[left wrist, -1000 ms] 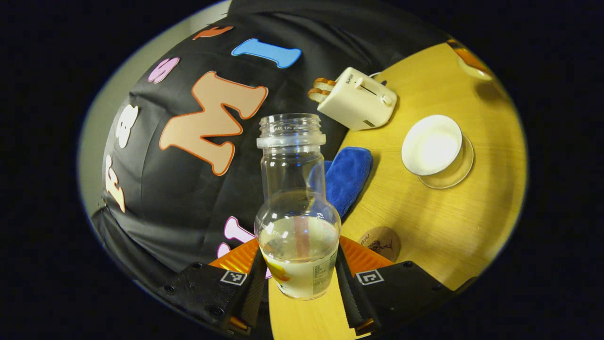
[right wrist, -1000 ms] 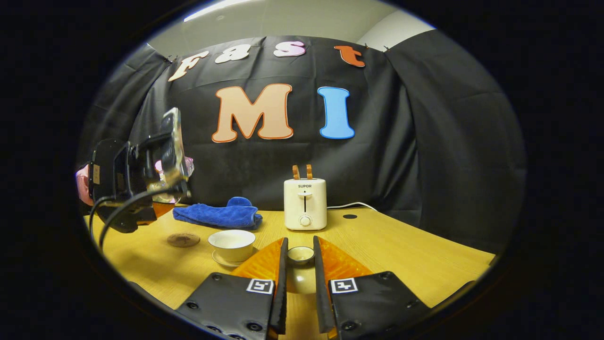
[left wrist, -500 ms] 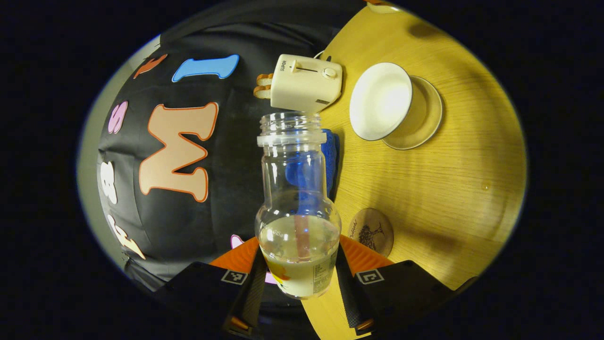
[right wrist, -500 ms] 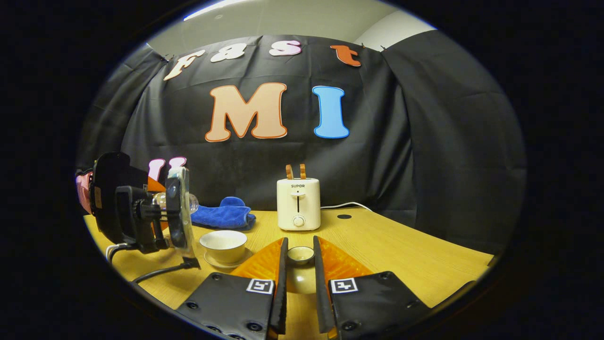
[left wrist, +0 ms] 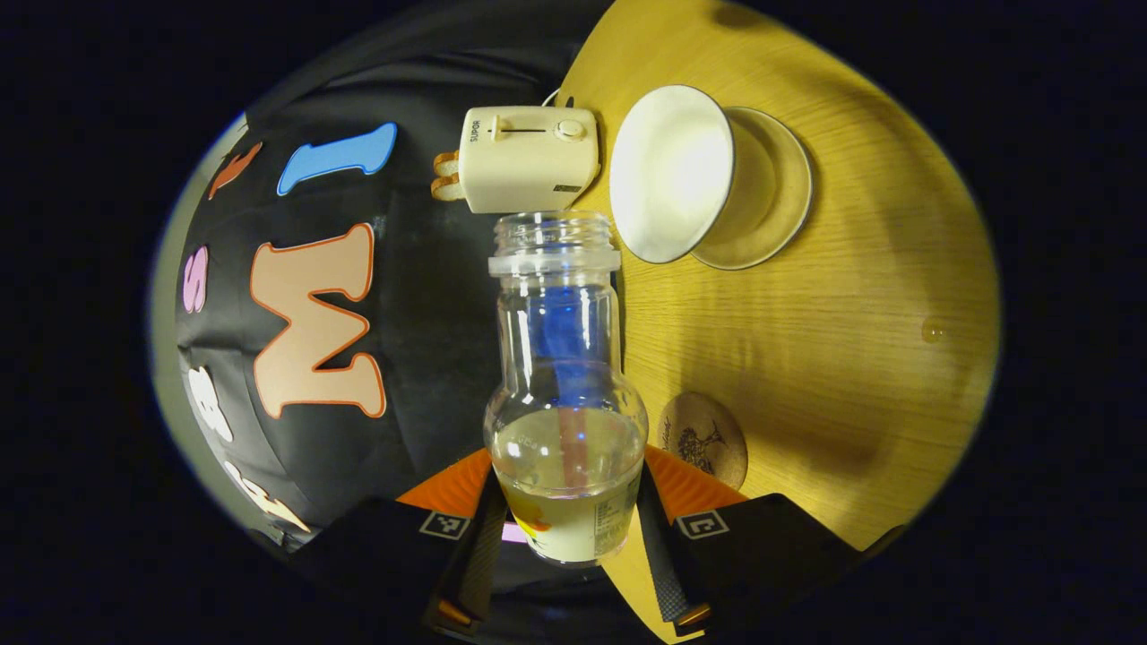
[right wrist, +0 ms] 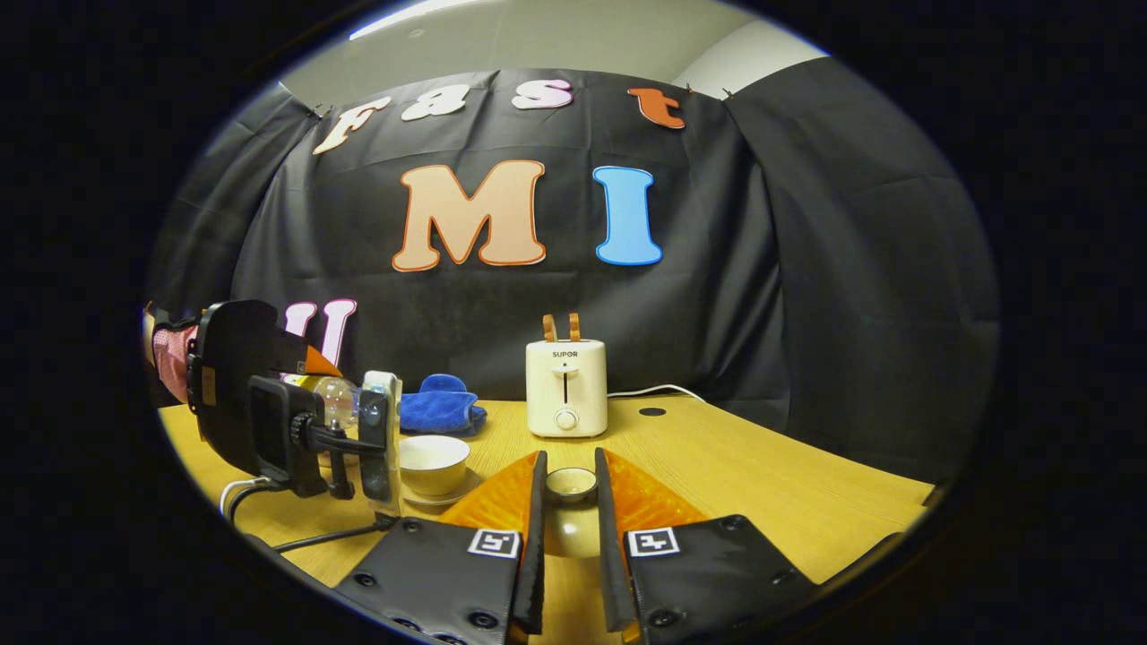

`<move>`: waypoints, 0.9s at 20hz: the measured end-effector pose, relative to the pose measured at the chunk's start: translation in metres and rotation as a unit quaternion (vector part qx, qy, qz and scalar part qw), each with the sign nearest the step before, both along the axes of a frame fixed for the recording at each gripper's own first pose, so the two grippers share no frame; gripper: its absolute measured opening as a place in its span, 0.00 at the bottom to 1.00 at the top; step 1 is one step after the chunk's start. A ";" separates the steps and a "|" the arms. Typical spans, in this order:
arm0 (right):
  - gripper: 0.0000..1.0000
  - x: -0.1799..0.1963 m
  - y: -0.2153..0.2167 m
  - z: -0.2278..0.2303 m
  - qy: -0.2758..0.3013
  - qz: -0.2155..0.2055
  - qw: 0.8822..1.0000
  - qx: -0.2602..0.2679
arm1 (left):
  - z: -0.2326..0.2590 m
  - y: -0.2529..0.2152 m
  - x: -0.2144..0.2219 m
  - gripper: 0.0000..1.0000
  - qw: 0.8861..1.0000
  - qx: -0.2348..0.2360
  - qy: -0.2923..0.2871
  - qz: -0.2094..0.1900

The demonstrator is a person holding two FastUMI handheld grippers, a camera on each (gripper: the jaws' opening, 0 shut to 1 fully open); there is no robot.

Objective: Open the teacup lid with one hand, grasp the water bottle and pour water into the teacup with the other hand; after pouring, place the water bottle on the coaster and then close the teacup lid.

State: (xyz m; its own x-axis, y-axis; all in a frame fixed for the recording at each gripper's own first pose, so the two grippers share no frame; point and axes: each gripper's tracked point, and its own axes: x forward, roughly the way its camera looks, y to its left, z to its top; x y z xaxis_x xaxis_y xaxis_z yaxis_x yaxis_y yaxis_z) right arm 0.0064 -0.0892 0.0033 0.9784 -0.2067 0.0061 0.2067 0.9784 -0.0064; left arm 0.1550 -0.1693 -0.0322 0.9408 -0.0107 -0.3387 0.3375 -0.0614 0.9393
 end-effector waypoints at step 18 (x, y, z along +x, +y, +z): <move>0.29 0.000 0.002 -0.001 0.000 0.005 1.000 0.000 | 0.028 -0.013 0.007 0.68 0.988 0.145 -0.024 -0.039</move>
